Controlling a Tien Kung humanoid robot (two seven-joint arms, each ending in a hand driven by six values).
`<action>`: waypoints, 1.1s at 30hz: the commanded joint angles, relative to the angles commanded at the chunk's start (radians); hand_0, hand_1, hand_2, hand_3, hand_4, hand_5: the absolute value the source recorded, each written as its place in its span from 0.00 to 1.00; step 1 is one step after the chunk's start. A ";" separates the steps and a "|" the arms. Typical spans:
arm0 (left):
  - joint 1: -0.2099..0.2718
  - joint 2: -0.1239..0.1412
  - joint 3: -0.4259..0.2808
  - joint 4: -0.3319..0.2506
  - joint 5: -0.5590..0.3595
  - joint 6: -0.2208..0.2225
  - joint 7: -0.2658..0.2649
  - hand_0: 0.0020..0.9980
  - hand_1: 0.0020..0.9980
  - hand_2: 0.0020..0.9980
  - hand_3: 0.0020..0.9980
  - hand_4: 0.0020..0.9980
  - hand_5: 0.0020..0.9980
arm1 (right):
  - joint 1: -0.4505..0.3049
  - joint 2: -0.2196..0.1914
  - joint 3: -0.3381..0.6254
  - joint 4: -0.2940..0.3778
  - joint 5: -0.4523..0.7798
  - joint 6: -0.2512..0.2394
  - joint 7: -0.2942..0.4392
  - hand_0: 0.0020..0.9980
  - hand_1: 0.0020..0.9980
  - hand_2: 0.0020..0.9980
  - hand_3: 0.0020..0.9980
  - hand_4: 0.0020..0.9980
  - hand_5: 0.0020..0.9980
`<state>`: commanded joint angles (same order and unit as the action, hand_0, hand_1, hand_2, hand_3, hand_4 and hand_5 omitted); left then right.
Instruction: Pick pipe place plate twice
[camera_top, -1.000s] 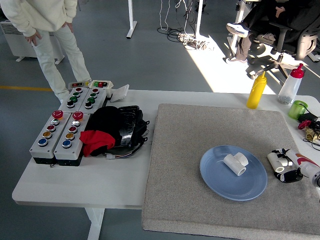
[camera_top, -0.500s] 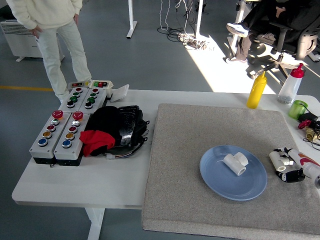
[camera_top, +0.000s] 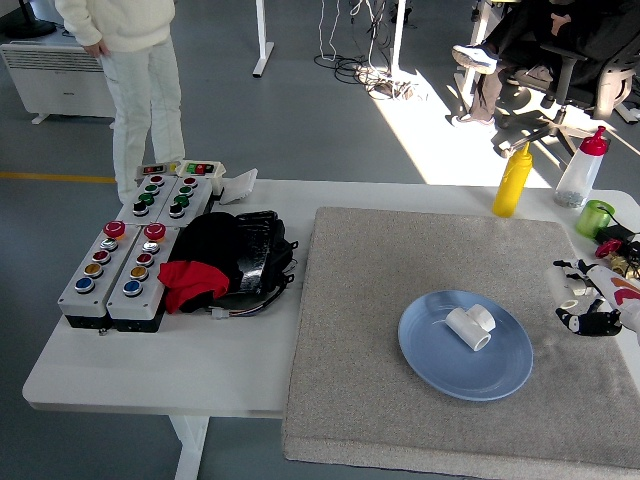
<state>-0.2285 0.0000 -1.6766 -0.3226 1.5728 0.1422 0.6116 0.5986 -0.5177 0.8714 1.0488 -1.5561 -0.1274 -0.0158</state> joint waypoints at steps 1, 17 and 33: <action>0.000 0.000 0.000 0.000 0.000 0.000 0.000 0.68 0.67 0.69 0.63 0.33 1.00 | -0.005 -0.004 0.001 0.041 -0.002 0.003 -0.004 0.39 0.49 0.54 0.58 0.47 0.11; 0.000 0.000 -0.007 0.000 0.006 0.000 0.001 0.68 0.67 0.70 0.63 0.33 1.00 | -0.047 -0.040 -0.121 0.490 -0.042 0.093 -0.116 0.50 0.56 0.58 0.58 0.46 0.14; 0.002 0.000 -0.004 0.000 0.001 0.001 0.001 0.68 0.67 0.70 0.63 0.33 1.00 | -0.017 0.012 -0.218 0.422 -0.102 0.178 -0.182 0.69 0.68 0.70 0.69 0.54 0.22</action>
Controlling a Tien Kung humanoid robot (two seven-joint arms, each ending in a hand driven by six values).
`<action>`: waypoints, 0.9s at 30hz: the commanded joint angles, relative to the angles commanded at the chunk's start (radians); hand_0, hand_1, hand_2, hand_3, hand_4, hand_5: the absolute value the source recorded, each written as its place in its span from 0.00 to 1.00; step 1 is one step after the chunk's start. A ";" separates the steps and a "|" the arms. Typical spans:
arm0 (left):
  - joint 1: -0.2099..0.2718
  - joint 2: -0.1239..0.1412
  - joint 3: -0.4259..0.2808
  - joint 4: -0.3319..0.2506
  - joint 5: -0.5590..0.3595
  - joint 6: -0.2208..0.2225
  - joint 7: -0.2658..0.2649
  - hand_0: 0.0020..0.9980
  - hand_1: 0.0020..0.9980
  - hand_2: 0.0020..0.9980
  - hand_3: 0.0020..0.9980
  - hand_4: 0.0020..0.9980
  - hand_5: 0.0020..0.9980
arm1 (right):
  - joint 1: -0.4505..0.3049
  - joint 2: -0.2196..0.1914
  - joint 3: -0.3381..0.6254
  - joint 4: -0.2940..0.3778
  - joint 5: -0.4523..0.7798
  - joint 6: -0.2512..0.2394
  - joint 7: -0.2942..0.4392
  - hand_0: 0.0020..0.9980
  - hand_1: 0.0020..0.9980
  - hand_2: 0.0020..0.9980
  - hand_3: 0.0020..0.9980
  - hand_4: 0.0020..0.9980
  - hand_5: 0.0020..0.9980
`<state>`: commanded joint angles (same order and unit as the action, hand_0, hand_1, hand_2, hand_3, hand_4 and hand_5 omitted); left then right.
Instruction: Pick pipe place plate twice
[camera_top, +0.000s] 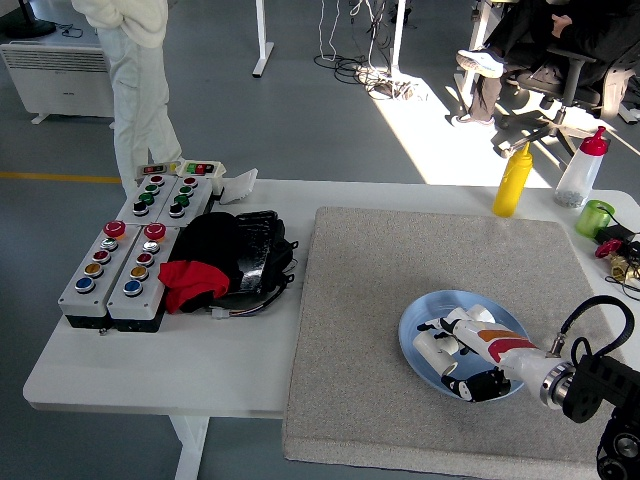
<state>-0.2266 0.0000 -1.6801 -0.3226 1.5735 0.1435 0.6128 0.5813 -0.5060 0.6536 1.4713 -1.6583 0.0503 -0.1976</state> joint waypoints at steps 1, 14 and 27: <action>0.000 0.000 0.000 0.000 0.000 0.000 0.000 0.68 0.67 0.70 0.63 0.33 1.00 | 0.000 0.000 0.000 0.000 -0.001 0.006 -0.003 0.88 0.83 0.92 0.84 0.74 0.36; 0.003 0.000 -0.002 -0.001 0.005 -0.002 0.003 0.68 0.67 0.69 0.63 0.33 1.00 | -0.012 0.005 0.029 -0.009 -0.011 0.039 -0.022 0.93 0.87 0.95 0.89 0.77 0.35; 0.011 0.000 -0.003 -0.002 0.009 -0.002 0.005 0.68 0.67 0.69 0.63 0.33 1.00 | -0.025 0.009 0.071 -0.004 -0.013 0.010 0.009 0.94 0.87 0.96 0.90 0.78 0.32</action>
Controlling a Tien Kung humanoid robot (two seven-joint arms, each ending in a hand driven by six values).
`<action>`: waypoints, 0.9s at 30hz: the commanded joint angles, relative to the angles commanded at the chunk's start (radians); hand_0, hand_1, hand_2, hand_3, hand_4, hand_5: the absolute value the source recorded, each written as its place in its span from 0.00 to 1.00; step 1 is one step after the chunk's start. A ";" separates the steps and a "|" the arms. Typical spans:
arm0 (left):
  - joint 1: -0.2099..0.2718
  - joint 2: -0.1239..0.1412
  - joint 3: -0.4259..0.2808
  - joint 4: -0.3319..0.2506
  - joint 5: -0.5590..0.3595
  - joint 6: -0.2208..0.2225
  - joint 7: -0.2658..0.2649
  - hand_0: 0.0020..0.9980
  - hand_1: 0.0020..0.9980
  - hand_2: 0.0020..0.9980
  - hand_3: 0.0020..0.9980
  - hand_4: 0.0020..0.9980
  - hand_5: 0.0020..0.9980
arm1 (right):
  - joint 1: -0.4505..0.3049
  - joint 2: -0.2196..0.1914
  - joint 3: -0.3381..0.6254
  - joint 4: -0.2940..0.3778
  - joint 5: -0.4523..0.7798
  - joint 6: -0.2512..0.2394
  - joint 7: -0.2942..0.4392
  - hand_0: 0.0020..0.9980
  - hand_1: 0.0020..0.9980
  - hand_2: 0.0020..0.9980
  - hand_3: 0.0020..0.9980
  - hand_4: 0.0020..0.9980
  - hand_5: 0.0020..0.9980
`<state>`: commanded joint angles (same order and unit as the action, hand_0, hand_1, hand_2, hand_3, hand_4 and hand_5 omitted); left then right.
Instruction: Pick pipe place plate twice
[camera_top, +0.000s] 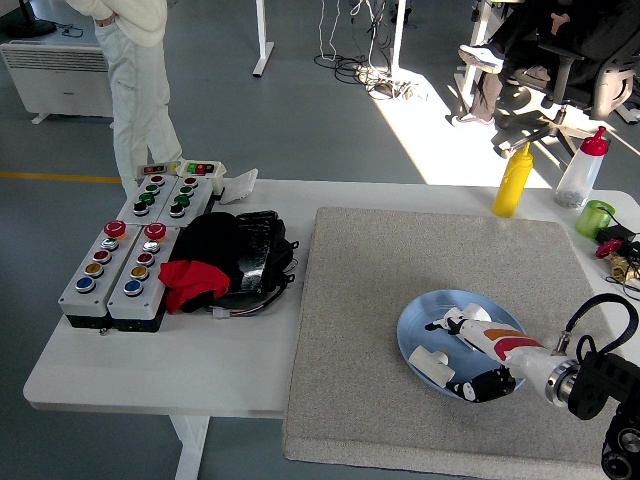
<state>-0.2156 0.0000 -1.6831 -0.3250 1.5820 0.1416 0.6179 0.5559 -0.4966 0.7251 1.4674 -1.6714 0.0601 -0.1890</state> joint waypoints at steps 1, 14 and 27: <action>0.001 0.000 0.000 0.000 0.000 0.000 0.000 0.68 0.67 0.69 0.63 0.33 1.00 | -0.001 0.001 0.006 0.001 0.001 -0.005 0.004 0.94 0.87 0.96 0.90 0.78 0.32; 0.005 0.000 0.001 -0.001 0.001 -0.001 0.002 0.68 0.67 0.69 0.63 0.33 1.00 | -0.046 0.021 0.174 0.015 0.035 -0.129 0.057 0.93 0.86 0.95 0.89 0.75 0.30; -0.006 0.000 0.007 0.003 -0.013 0.000 -0.006 0.68 0.67 0.69 0.63 0.33 1.00 | -0.151 0.070 0.480 -0.029 0.509 -0.415 0.301 0.82 0.77 0.86 0.82 0.53 0.26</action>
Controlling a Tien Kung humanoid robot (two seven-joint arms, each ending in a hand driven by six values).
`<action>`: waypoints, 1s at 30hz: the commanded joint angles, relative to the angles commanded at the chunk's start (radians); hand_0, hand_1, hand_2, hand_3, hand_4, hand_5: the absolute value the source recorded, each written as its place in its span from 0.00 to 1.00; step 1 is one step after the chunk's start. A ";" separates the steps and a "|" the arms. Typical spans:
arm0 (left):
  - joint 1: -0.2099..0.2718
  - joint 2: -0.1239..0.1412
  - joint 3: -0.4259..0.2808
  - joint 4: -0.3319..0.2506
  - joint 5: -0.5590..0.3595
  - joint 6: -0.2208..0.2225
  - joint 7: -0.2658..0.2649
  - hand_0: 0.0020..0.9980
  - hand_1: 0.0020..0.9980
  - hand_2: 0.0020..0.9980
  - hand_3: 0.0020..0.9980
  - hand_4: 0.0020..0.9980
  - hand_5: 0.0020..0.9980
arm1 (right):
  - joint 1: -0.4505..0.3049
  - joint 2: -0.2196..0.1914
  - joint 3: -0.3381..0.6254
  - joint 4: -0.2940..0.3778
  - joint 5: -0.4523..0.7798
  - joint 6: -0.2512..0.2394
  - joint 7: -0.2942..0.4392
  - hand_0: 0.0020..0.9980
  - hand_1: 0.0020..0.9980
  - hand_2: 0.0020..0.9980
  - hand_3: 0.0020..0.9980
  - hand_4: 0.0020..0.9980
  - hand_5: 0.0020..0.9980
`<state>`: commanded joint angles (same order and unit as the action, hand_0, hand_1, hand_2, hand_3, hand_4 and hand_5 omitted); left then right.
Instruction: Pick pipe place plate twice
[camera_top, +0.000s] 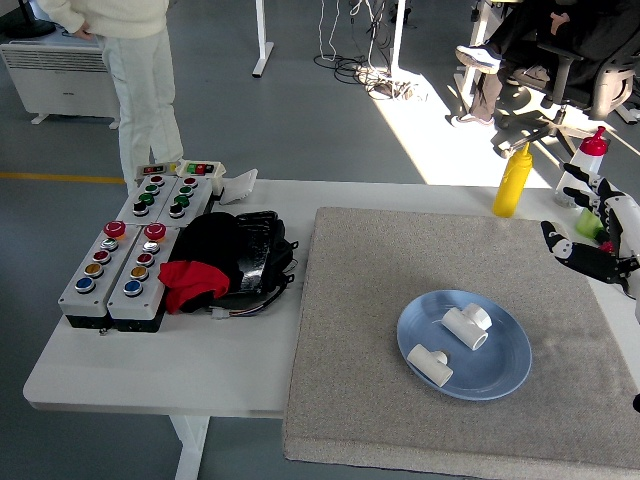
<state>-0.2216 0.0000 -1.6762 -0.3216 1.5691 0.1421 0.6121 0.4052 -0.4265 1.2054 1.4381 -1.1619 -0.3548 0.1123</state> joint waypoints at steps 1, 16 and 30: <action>0.000 0.000 0.000 0.000 0.000 0.000 0.000 0.68 0.67 0.69 0.63 0.33 1.00 | -0.004 0.002 0.013 0.000 0.039 -0.001 0.007 0.79 0.74 0.81 0.80 0.49 0.27; -0.004 0.000 -0.009 0.001 0.013 -0.004 -0.001 0.68 0.67 0.69 0.63 0.33 1.00 | -0.149 0.073 0.372 -0.023 0.659 0.031 0.002 0.76 0.71 0.76 0.78 0.51 0.37; -0.010 0.000 -0.021 0.002 0.028 -0.008 -0.005 0.68 0.67 0.69 0.63 0.33 1.00 | -0.266 0.130 0.523 -0.025 0.906 0.141 -0.047 0.74 0.68 0.70 0.73 0.51 0.45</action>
<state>-0.2313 0.0000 -1.6975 -0.3195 1.5974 0.1339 0.6069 0.1394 -0.2967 1.7279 1.4135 -0.2564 -0.2133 0.0651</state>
